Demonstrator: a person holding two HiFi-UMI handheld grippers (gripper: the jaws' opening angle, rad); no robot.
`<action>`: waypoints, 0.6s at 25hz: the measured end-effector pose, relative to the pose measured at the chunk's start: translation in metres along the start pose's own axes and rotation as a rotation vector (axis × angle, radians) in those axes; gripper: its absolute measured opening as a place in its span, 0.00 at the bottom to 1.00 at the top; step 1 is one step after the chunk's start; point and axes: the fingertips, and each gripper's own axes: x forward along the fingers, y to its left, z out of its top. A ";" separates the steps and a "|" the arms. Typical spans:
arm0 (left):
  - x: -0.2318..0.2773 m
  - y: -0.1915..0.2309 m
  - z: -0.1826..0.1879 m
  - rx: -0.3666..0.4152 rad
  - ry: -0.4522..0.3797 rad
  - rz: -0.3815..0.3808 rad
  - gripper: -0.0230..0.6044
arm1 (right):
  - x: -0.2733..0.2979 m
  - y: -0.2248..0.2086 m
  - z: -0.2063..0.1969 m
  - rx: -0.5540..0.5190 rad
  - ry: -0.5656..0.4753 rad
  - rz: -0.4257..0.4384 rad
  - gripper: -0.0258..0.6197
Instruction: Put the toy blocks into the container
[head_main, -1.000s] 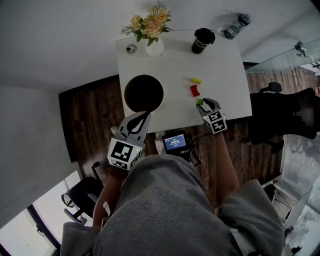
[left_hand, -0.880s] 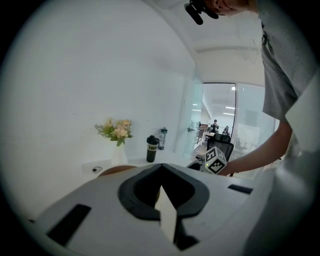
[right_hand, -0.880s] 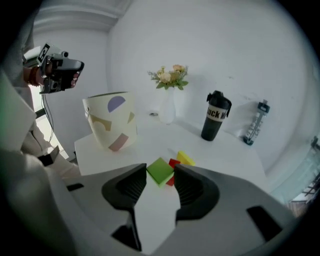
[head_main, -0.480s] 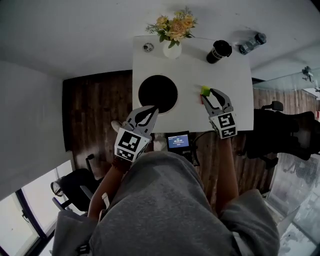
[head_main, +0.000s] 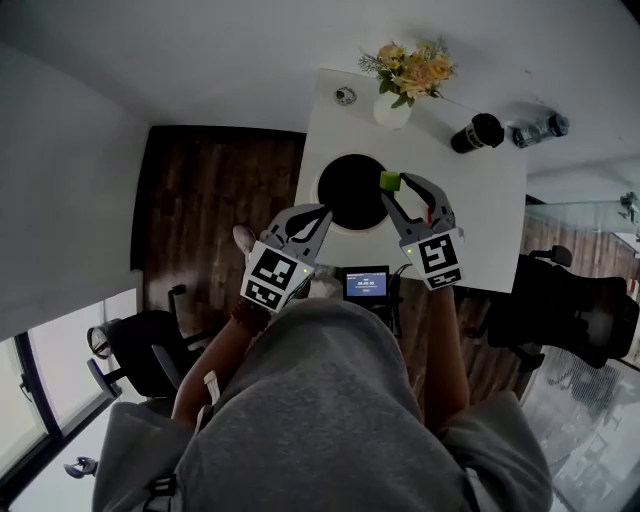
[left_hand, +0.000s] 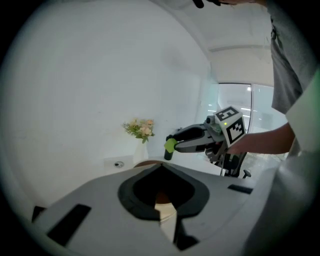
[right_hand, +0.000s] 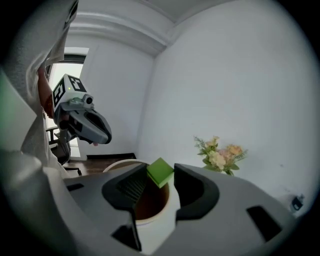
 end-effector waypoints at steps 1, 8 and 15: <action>-0.003 0.003 -0.001 -0.003 -0.002 0.008 0.04 | 0.006 0.007 0.000 0.001 0.005 0.019 0.31; -0.015 0.012 -0.017 -0.025 0.010 0.043 0.04 | 0.031 0.043 -0.005 0.018 0.048 0.116 0.31; -0.015 0.004 -0.014 -0.031 -0.002 0.032 0.04 | 0.040 0.057 -0.011 -0.038 0.081 0.148 0.31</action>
